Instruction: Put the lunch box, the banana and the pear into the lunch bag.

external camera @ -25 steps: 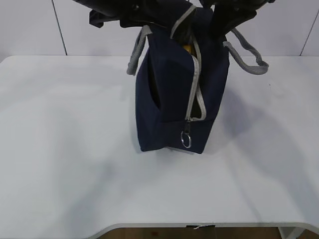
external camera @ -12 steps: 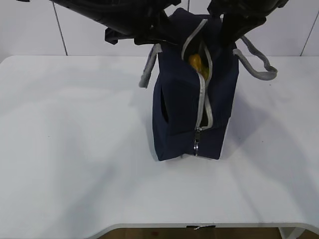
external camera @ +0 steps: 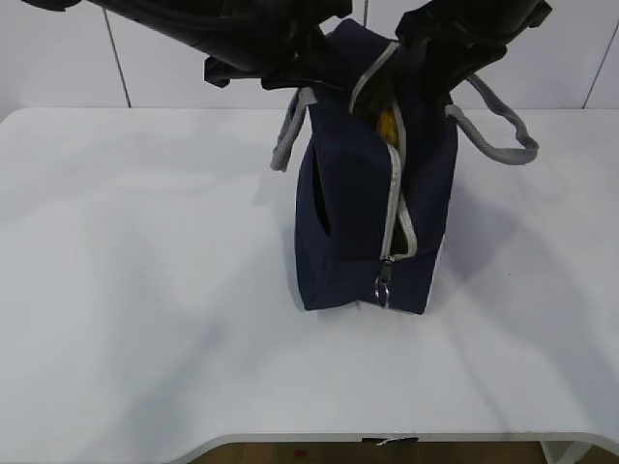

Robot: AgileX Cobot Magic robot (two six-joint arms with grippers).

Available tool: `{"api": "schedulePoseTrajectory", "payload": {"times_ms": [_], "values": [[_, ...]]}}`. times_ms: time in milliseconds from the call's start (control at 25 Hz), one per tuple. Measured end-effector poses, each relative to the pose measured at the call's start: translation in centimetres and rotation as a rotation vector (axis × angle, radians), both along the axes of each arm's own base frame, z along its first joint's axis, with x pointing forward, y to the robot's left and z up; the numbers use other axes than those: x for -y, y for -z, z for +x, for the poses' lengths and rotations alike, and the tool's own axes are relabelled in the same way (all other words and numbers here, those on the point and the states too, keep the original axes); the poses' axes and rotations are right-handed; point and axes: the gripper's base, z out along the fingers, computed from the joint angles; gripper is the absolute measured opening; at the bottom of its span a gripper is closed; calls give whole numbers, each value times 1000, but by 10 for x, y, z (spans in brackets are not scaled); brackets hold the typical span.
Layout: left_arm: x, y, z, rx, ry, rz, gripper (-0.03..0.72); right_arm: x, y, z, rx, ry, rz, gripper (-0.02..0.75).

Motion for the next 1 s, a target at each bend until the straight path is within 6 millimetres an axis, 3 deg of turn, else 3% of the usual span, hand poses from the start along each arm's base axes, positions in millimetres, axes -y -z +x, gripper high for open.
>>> {"api": "schedulePoseTrajectory", "payload": {"times_ms": [280, 360, 560, 640, 800, 1000], "values": [[2, 11, 5, -17, -5, 13, 48, -1, 2, 1, -5, 0, 2, 60], [3, 14, 6, -22, -5, 17, 90, -1, 2, 1, -7, -1, 4, 113], [3, 16, 7, -24, -6, 19, 243, -1, 2, 1, -2, -2, 6, 351], [3, 16, 7, -24, -6, 19, 304, -1, 2, 1, -3, -2, 8, 407], [3, 13, 5, -22, -4, 16, 358, -1, -1, 1, 7, -1, 15, 440], [-12, -12, 0, 17, -15, -8, 367, 1, -20, -8, 53, -1, 25, 442]]}}
